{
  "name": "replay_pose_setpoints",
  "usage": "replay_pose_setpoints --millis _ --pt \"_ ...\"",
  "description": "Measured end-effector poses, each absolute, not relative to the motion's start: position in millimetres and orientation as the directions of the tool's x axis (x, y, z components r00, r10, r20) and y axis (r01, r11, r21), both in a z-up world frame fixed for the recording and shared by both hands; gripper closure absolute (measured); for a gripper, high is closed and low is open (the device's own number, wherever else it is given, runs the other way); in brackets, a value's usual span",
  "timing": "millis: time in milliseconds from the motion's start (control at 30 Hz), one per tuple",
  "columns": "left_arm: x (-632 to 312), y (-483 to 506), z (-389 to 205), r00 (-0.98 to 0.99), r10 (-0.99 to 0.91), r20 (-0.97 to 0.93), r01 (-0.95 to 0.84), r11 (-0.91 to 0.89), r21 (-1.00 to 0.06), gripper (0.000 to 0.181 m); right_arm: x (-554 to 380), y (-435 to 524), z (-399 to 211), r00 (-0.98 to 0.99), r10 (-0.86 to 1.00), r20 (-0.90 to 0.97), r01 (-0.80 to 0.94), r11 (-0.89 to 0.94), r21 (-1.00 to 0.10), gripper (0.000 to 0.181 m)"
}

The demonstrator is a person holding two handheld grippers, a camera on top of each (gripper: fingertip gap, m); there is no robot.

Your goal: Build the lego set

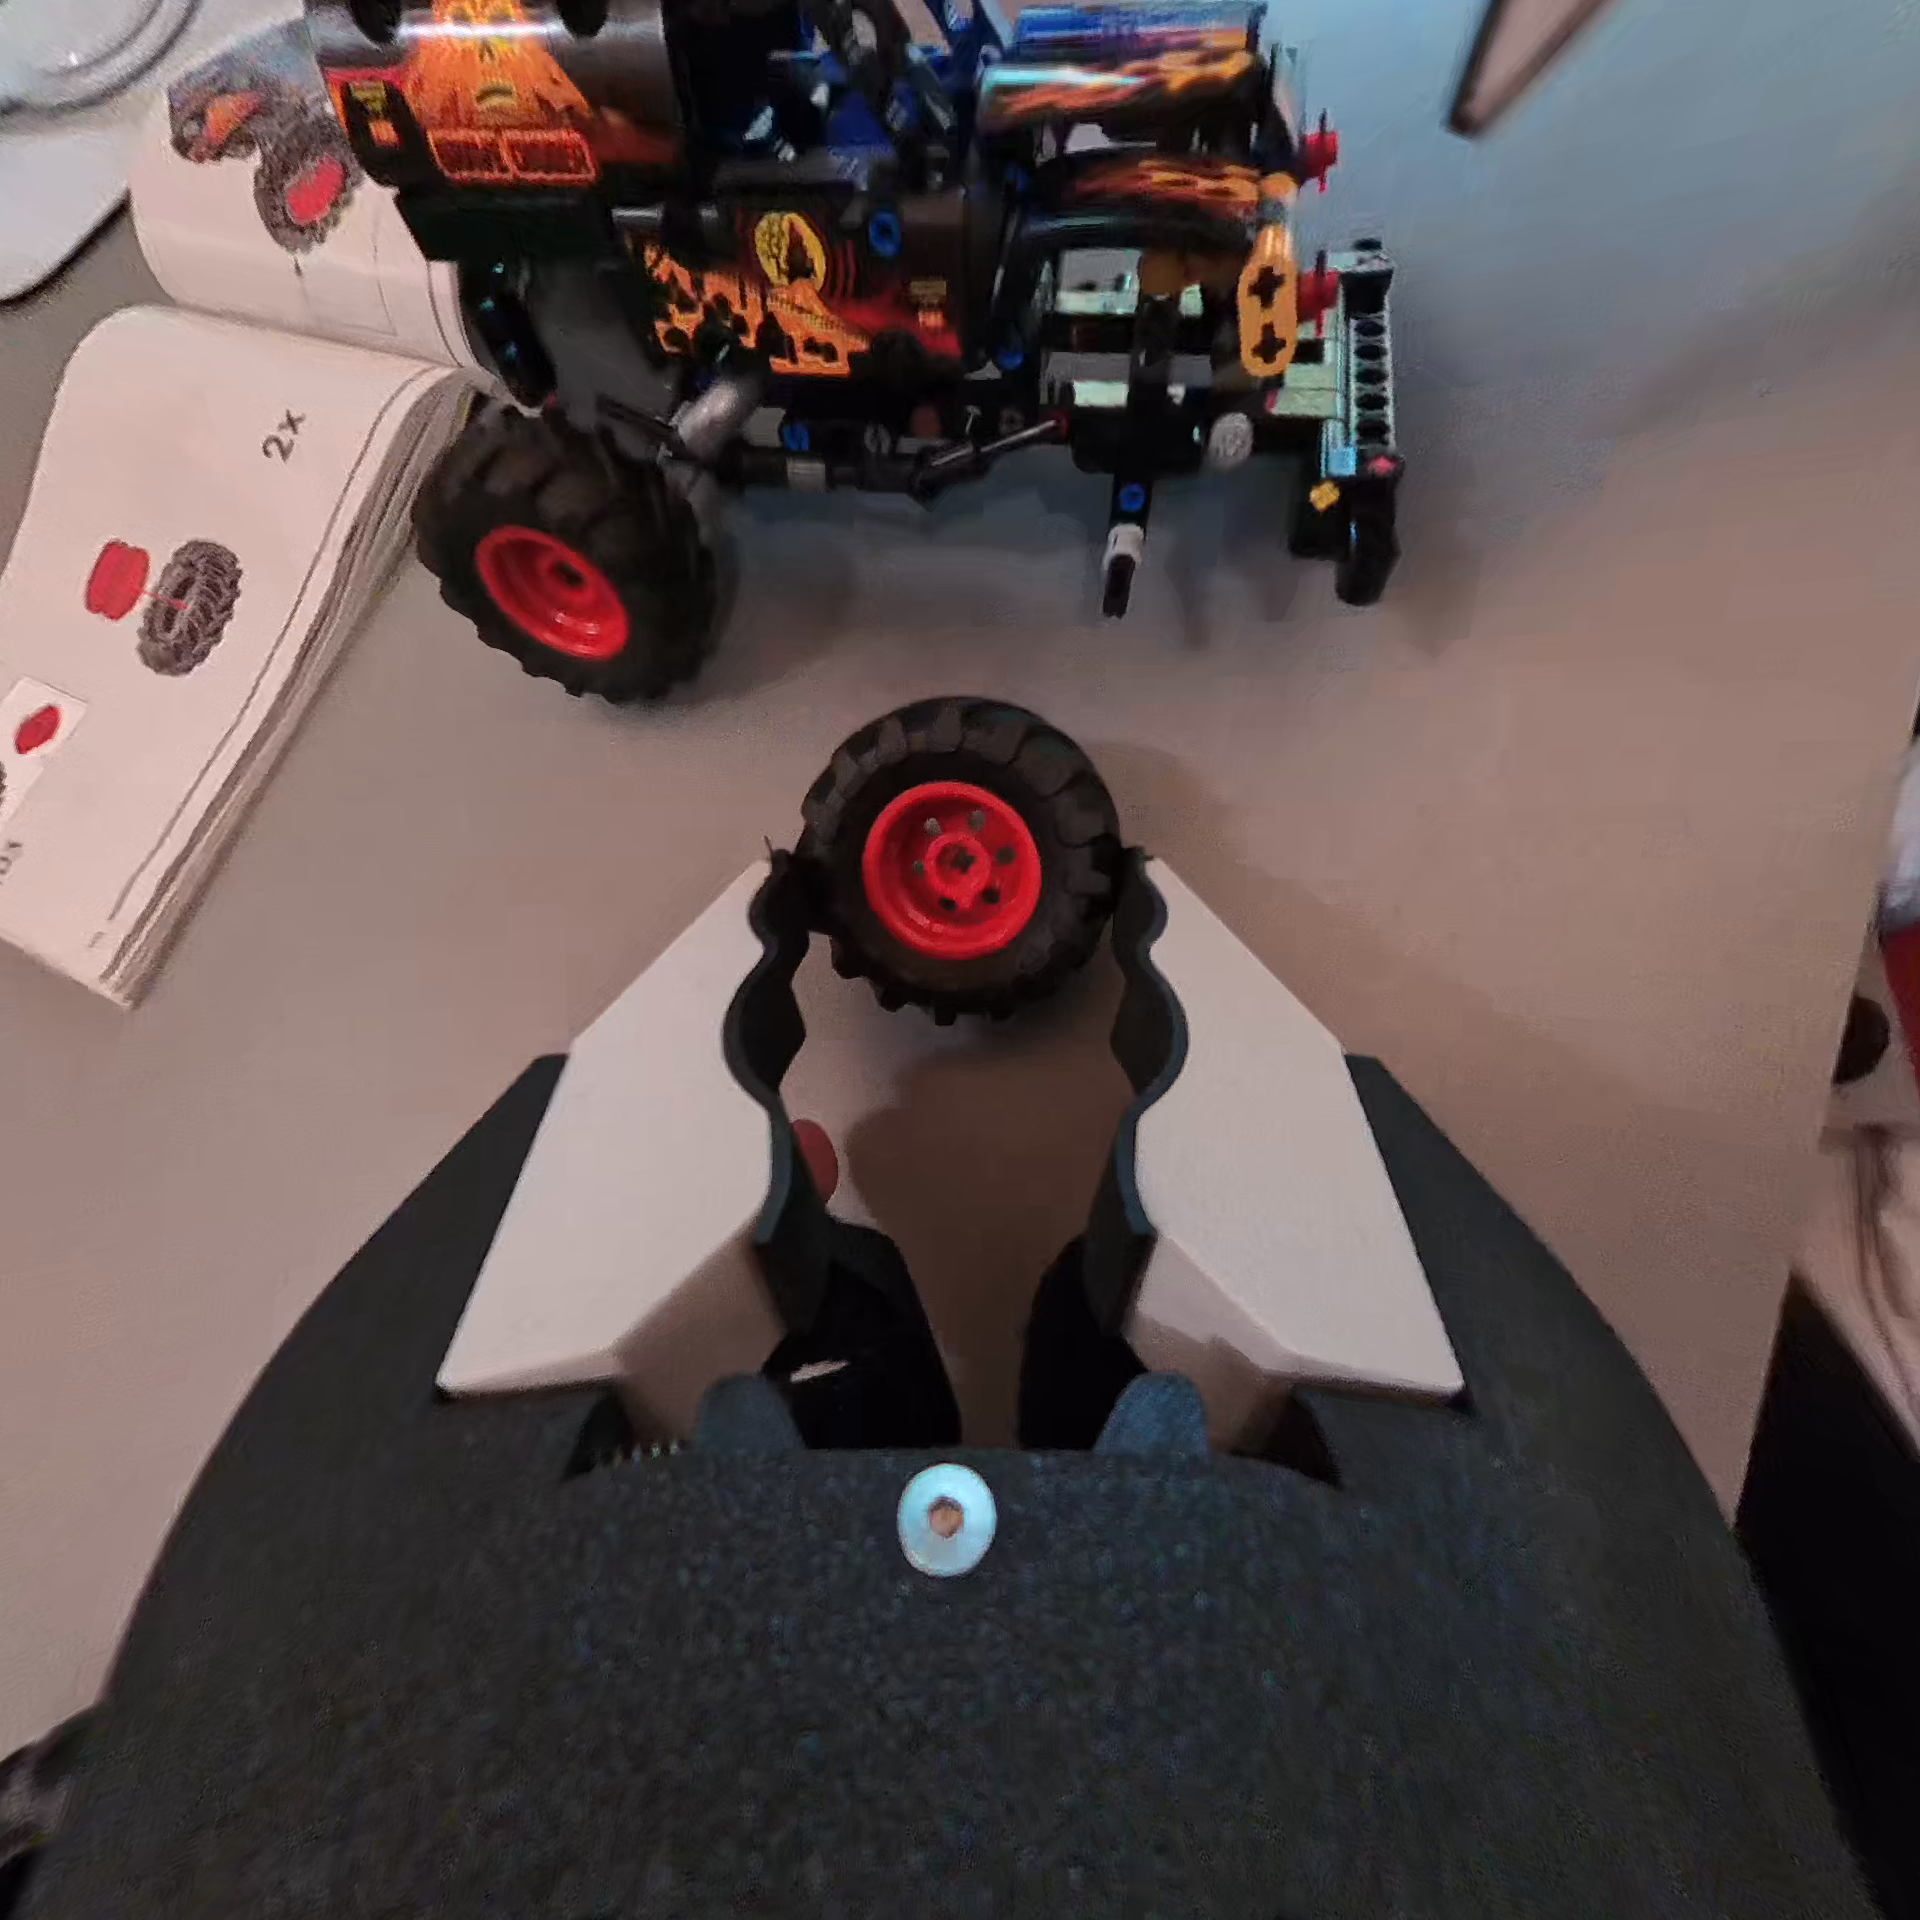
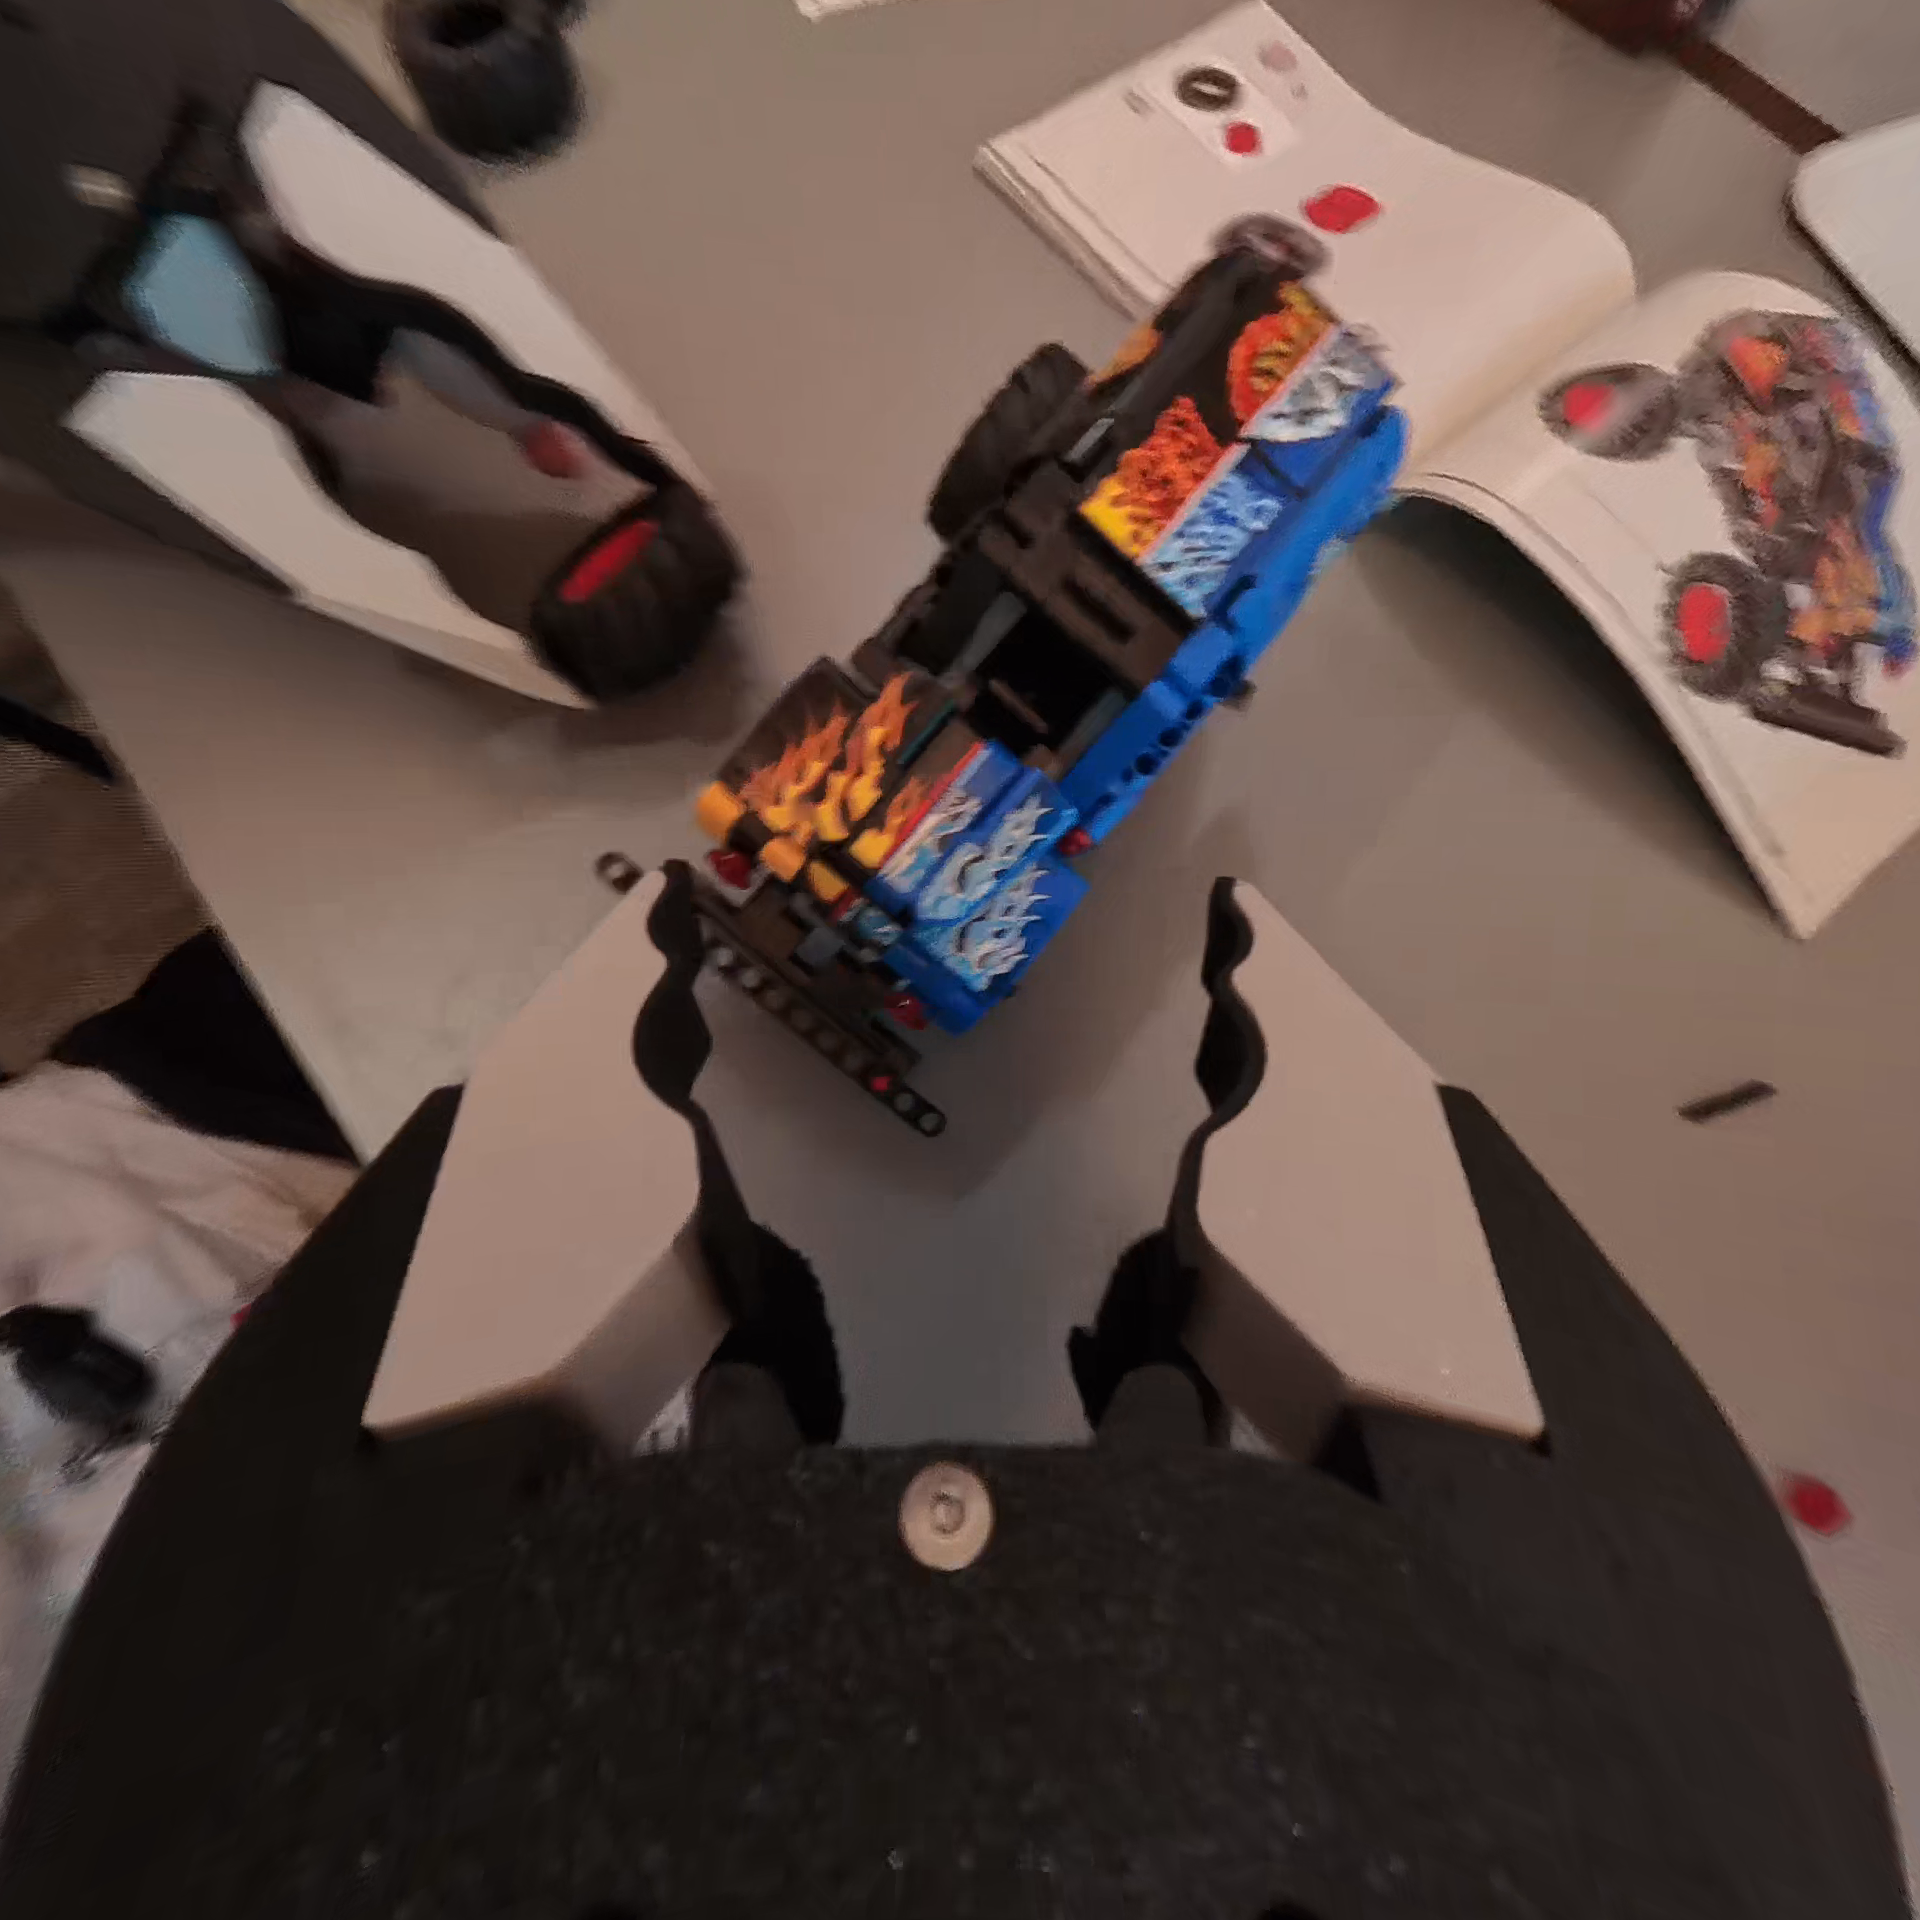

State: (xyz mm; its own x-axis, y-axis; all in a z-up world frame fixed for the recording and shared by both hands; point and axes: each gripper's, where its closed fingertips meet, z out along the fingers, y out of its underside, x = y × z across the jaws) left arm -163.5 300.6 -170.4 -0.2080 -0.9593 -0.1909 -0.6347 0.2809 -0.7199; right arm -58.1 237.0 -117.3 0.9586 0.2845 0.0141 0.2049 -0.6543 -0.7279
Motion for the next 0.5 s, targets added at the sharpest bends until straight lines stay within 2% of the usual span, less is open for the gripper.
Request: replay_pose_setpoints --millis 67,133,267,333,433,467,500 --pt "-174.4 295.4 -170.7 -0.264 -0.95 -0.17 -0.659 0.306 -0.687 0.123 -44.5 248.8 -110.5 0.976 0.215 0.015 0.163 -0.692 -0.703 0.082" --pt "-180.8 293.5 -171.8 -0.278 -0.949 -0.149 -0.686 0.305 -0.661 0.123 -52.5 259.7 -106.5 0.964 0.226 -0.141 0.079 -0.749 -0.658 0.079" --pt "-181.8 293.2 -173.2 -0.258 -0.954 -0.152 -0.703 0.293 -0.648 0.123 -66.0 283.8 -117.3 0.915 0.221 -0.339 0.042 -0.884 -0.465 0.074" --pt "-176.2 293.2 -176.8 -0.254 -0.951 -0.178 -0.705 0.308 -0.639 0.123 -62.9 289.8 -126.1 0.922 0.177 -0.344 0.058 -0.942 -0.331 0.074" --pt "-168.0 295.6 -178.6 -0.198 -0.944 -0.262 -0.733 0.32 -0.601 0.123 -50.3 285.8 -140.4 0.956 0.129 -0.262 0.097 -0.986 -0.135 0.091" --pt "-167.4 298.0 -177.2 -0.176 -0.937 -0.302 -0.738 0.329 -0.59 0.123 -51.0 283.8 -142.9 0.958 0.108 -0.266 0.088 -0.992 -0.086 0.09" --pt "-167.9 300.6 -176.1 -0.155 -0.93 -0.333 -0.744 0.331 -0.58 0.123 -56.0 283.2 -143.0 0.95 0.084 -0.299 0.071 -0.996 -0.054 0.099"
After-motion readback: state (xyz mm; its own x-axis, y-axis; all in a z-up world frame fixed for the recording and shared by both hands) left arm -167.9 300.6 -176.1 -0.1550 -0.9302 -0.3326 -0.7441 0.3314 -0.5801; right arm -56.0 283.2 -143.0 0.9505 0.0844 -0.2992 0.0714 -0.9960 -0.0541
